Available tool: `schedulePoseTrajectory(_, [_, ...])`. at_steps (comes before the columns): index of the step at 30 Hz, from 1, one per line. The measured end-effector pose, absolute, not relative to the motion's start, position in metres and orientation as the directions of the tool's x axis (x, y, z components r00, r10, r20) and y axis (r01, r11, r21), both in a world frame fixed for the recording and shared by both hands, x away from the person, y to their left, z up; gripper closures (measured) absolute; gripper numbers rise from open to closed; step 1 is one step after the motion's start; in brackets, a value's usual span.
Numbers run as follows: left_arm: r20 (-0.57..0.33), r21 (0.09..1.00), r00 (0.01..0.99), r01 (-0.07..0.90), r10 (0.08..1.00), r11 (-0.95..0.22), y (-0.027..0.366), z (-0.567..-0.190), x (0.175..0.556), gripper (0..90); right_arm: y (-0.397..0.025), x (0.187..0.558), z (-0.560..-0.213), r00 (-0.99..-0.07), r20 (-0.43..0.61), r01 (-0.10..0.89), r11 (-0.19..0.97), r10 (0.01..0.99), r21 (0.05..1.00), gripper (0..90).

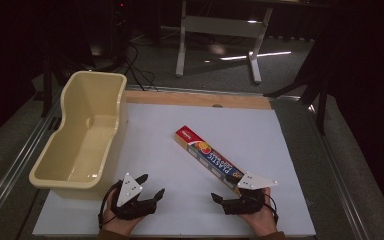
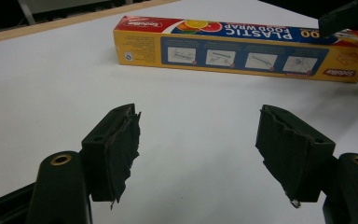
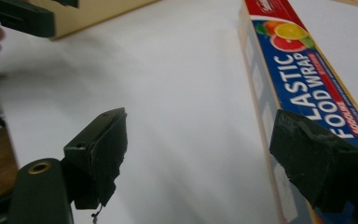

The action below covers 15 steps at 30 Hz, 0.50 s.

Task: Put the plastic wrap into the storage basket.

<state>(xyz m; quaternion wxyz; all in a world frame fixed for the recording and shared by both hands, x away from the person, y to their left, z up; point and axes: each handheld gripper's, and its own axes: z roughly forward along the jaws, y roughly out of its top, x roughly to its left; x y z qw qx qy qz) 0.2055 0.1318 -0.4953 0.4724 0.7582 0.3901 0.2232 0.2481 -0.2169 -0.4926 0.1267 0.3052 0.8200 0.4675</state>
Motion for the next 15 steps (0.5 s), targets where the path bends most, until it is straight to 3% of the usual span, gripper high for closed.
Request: schedulePoseTrajectory(15, [-0.022,0.89,0.589,0.379,0.808,-0.252,0.133,-0.495,0.207,29.4,-0.206,0.262,-0.497,-0.792,0.054,0.383,0.425,0.608,0.82,30.5])
